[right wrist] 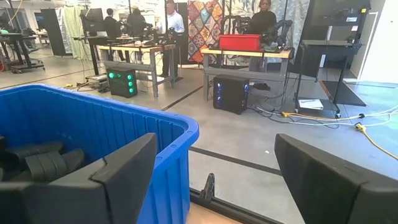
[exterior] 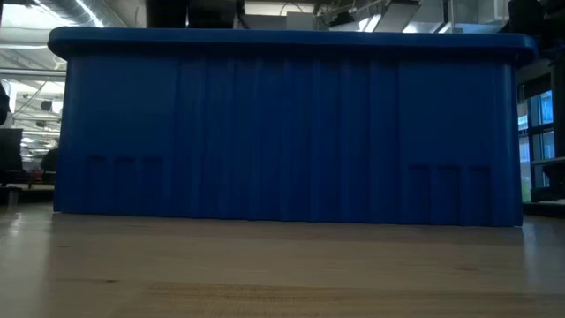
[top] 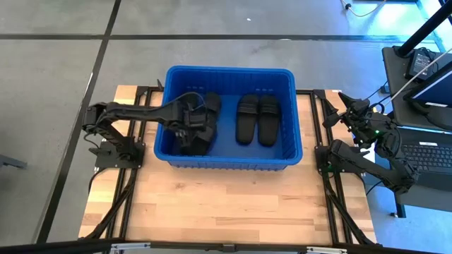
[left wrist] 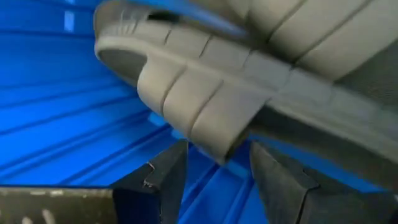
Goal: Pick and place slides into bin
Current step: Adjust the black slides in the blue bin
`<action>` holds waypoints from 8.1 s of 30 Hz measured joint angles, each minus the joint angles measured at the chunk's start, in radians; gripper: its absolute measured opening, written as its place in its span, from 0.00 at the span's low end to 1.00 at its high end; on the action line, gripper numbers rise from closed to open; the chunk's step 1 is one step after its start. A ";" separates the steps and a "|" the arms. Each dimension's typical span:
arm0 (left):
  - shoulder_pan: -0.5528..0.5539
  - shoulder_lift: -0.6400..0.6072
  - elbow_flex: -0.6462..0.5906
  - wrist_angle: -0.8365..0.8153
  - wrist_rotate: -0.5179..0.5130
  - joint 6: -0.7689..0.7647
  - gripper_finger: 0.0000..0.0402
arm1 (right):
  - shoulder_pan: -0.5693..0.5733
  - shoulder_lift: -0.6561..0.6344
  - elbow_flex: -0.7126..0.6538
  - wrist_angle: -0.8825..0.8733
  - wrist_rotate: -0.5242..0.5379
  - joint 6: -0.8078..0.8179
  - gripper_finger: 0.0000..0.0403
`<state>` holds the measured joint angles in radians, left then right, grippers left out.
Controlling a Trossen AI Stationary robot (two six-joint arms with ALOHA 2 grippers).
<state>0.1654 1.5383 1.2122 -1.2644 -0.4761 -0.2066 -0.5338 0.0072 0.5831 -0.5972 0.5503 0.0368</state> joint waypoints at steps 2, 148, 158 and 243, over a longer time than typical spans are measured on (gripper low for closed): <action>0.000 0.000 0.038 -0.004 0.015 0.003 0.42 | 0.000 0.000 0.000 0.000 0.000 0.000 0.81; 0.397 0.253 0.275 0.202 1.092 0.419 0.00 | 0.000 0.000 0.000 0.000 0.000 0.003 0.81; 0.352 0.255 0.242 0.219 1.045 0.416 0.00 | 0.000 0.000 0.000 0.000 0.000 -0.001 0.81; 0.192 0.202 0.292 -0.259 0.404 0.243 0.49 | 0.000 0.000 0.000 0.001 0.000 -0.011 0.81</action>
<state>0.3569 1.7405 1.5041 -1.5238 -0.0719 0.0360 -0.5335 0.0071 0.5831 -0.5964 0.5499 0.0257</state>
